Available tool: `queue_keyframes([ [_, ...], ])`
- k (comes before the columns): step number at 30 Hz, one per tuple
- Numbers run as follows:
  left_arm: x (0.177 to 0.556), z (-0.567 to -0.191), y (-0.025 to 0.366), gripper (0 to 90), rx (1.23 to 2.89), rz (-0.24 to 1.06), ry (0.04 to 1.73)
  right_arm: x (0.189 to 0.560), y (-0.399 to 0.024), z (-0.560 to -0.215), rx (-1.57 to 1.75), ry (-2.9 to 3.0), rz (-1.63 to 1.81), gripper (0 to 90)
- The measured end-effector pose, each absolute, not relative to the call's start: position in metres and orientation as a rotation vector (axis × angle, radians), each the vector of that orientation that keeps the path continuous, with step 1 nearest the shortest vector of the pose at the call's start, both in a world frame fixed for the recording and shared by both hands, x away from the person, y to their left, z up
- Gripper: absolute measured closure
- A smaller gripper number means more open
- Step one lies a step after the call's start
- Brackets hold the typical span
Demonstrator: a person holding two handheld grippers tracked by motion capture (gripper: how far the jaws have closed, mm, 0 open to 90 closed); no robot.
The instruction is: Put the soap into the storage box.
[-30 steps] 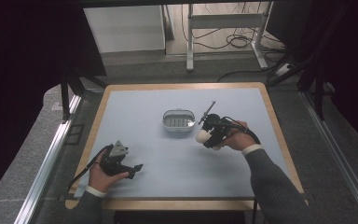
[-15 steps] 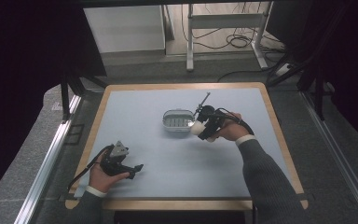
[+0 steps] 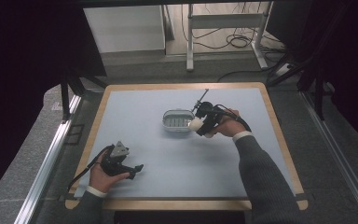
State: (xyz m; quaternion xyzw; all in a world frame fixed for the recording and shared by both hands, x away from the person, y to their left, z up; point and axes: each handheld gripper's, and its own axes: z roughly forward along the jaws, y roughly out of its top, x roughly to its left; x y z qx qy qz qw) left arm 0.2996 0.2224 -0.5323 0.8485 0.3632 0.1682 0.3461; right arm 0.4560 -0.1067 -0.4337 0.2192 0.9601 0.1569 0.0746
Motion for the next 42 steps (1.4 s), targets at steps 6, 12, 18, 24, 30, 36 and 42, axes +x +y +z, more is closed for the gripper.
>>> queue_keyframes([
  [6, 0.3, -0.533, 0.222, 8.7, 2.201, 0.439, 0.943, 0.461, -0.105, -0.431, 0.652, 2.884, 0.475, 49.3],
  [12, 0.3, -0.534, 0.221, 8.7, 2.212, 0.435, 0.938, 0.466, -0.101, -0.424, 0.632, 2.878, 0.486, 49.3],
  [18, 0.3, -0.533, 0.222, 8.7, 2.207, 0.435, 0.937, 0.471, -0.094, -0.419, 0.625, 2.872, 0.485, 49.3],
  [24, 0.3, -0.534, 0.222, 8.7, 2.208, 0.435, 0.938, 0.476, -0.087, -0.417, 0.596, 2.877, 0.491, 49.3],
  [30, 0.3, -0.533, 0.222, 8.7, 2.209, 0.433, 0.936, 0.483, -0.082, -0.417, 0.575, 2.883, 0.493, 49.3],
  [36, 0.3, -0.534, 0.222, 8.7, 2.212, 0.433, 0.936, 0.49, -0.074, -0.418, 0.561, 2.904, 0.483, 49.3],
  [42, 0.3, -0.534, 0.221, 8.6, 2.214, 0.432, 0.933, 0.495, -0.063, -0.419, 0.531, 2.912, 0.492, 49.3],
])
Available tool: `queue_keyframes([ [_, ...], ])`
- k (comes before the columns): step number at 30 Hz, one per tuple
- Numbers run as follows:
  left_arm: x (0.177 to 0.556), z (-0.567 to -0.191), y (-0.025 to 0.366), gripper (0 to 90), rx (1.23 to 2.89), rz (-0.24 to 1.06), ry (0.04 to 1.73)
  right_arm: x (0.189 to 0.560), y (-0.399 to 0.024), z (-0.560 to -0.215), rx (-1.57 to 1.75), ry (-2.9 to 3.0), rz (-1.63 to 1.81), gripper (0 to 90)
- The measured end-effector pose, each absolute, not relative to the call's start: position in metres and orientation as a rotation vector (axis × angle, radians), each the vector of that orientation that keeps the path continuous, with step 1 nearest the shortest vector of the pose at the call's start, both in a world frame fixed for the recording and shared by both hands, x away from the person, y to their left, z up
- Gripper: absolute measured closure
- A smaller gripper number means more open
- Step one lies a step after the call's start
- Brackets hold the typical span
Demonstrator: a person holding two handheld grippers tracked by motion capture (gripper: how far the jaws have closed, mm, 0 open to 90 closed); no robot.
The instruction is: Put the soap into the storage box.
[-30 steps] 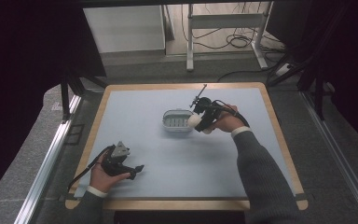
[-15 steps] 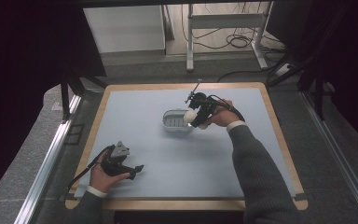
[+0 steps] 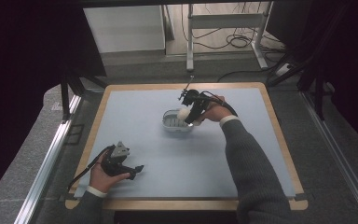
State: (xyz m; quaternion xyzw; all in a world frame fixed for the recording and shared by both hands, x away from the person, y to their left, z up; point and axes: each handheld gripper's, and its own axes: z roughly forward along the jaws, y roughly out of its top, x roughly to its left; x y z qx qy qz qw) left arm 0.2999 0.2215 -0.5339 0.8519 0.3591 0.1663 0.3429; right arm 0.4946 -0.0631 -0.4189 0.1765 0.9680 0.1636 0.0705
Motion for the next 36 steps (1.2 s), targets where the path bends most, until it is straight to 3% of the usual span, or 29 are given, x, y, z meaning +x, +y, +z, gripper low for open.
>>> queue_keyframes([
  [36, 0.301, -0.537, 0.227, 8.7, 2.199, 0.422, 0.953, 0.516, -0.02, -0.447, 0.319, 2.983, 0.445, 49.1],
])
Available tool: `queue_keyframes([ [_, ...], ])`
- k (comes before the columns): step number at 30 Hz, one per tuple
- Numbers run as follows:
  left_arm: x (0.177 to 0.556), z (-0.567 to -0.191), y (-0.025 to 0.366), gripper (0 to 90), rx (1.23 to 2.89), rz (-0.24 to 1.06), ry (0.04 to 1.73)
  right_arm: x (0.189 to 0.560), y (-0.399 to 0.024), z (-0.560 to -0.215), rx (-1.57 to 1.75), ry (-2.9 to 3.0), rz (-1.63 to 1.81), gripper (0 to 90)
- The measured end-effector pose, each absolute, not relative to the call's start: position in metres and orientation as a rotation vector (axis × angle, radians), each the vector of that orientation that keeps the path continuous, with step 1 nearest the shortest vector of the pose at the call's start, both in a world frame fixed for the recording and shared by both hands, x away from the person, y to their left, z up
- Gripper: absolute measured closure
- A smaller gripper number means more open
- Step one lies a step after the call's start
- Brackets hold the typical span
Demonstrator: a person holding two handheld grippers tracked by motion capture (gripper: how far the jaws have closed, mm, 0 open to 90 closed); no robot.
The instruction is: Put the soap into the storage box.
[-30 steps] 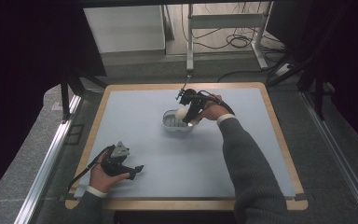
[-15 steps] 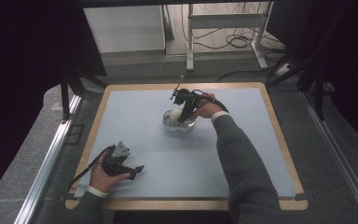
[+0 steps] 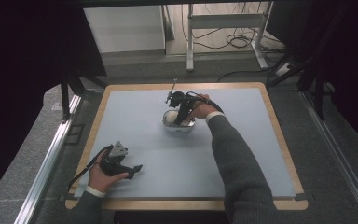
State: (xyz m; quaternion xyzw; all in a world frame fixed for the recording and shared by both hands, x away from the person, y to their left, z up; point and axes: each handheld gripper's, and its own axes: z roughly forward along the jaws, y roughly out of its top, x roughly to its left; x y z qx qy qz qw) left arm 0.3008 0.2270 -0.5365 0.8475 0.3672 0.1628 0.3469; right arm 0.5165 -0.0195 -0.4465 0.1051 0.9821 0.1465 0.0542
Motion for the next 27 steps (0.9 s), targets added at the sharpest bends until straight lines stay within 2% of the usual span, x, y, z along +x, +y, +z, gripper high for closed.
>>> queue_keyframes([
  [12, 0.3, -0.536, 0.226, 8.7, 2.199, 0.422, 0.951, 0.513, -0.027, -0.435, 0.361, 2.95, 0.509, 43.6],
  [27, 0.301, -0.537, 0.224, 8.7, 2.206, 0.418, 0.943, 0.504, -0.05, -0.419, 0.448, 2.9, 0.603, 41.0],
])
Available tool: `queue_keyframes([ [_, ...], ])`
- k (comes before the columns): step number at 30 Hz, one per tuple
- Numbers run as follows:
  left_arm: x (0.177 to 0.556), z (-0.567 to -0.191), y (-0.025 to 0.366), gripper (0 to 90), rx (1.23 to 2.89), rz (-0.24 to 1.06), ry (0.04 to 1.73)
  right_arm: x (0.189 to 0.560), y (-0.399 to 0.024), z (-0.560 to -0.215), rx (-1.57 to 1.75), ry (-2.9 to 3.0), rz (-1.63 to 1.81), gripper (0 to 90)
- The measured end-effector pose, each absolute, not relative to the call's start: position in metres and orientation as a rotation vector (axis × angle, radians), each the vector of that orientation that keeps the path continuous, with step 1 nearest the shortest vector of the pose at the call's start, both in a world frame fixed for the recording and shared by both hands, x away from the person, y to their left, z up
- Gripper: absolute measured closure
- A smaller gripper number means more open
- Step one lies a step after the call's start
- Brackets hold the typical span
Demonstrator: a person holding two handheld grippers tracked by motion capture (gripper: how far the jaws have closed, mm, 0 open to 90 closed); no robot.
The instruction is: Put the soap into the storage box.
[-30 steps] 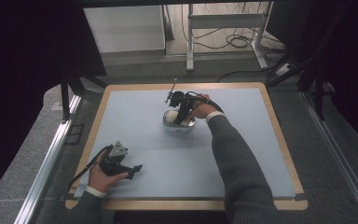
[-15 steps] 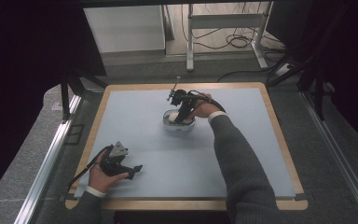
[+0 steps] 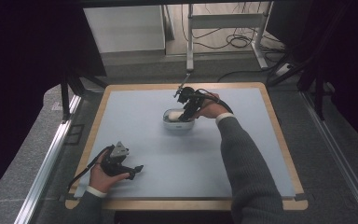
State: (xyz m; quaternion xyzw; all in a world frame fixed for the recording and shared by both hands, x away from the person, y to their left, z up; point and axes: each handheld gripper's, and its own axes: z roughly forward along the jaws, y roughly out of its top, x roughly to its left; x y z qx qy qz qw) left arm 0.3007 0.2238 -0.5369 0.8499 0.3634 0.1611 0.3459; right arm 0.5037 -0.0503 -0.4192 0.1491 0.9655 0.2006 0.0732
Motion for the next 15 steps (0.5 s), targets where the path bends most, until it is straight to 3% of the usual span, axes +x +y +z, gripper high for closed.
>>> queue_keyframes([
  [15, 0.303, -0.535, 0.224, 8.7, 2.199, 0.418, 0.952, 0.496, -0.077, -0.42, 0.512, 2.878, 0.663, 38.3],
])
